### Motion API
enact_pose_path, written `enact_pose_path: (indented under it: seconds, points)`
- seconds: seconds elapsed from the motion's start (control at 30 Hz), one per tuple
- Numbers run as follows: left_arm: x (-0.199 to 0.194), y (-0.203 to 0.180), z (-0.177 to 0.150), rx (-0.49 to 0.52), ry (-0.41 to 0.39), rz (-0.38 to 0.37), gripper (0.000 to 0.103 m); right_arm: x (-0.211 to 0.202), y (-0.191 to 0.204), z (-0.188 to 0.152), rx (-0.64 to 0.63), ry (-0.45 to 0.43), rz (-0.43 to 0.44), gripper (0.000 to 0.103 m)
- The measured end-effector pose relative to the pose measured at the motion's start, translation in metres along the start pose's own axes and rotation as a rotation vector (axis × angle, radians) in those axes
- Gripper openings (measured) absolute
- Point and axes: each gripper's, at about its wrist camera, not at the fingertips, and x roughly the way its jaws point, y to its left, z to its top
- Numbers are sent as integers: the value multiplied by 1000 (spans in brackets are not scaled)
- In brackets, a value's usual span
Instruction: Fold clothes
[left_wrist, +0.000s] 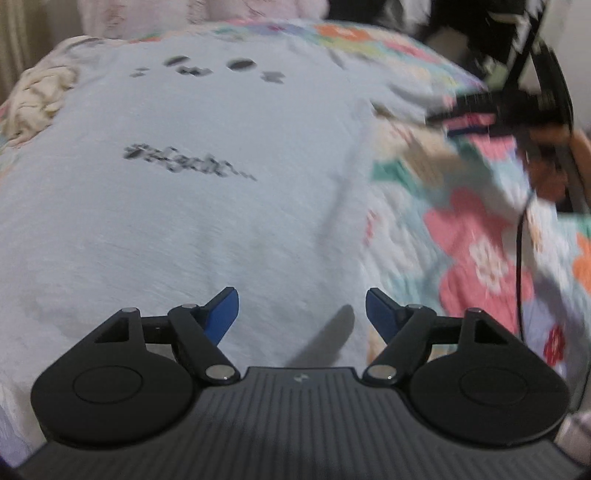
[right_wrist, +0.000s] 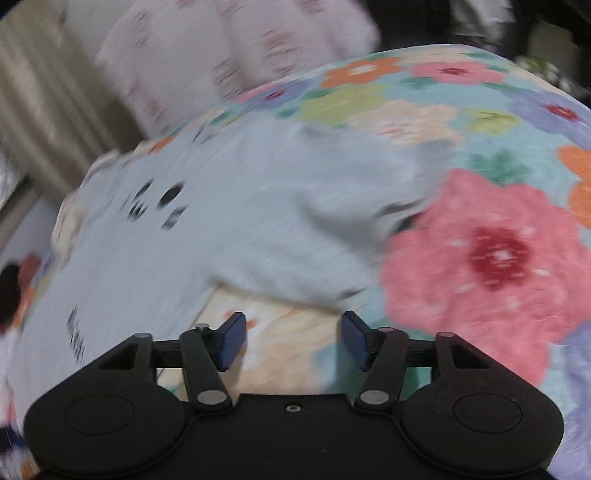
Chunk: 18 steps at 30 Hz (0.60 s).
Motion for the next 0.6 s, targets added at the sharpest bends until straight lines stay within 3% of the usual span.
enact_pose_path:
  seconds: [0.2, 0.27, 0.3, 0.33, 0.37, 0.4, 0.43, 0.47, 0.53, 0.6]
  points:
    - [20, -5, -5, 41, 88, 80, 81, 10, -40, 14, 120, -50, 25, 71]
    - [18, -6, -6, 51, 71, 121, 50, 20, -45, 26, 141, -76, 48, 79]
    - [16, -7, -6, 61, 62, 145, 24, 27, -47, 33, 149, -90, 54, 80]
    - [12, -5, -6, 64, 53, 161, 6, 33, -48, 42, 158, -103, 52, 80]
    - [9, -2, -4, 50, 44, 172, 4, 39, -48, 50, 158, -115, 46, 79]
    - [7, 2, -3, 33, 35, 191, 4, 44, -47, 59, 145, -127, 38, 75]
    - [7, 5, -1, 25, 26, 214, 5, 49, -46, 67, 132, -138, 31, 44]
    - [7, 8, 1, 27, 16, 241, 5, 52, -42, 75, 107, -150, 19, 6]
    - [6, 13, 2, 17, 2, 268, 15, 53, -30, 88, 20, -171, -14, 6]
    - [7, 22, 1, -20, 4, 246, 12, 50, -16, 96, -70, -204, -31, 6]
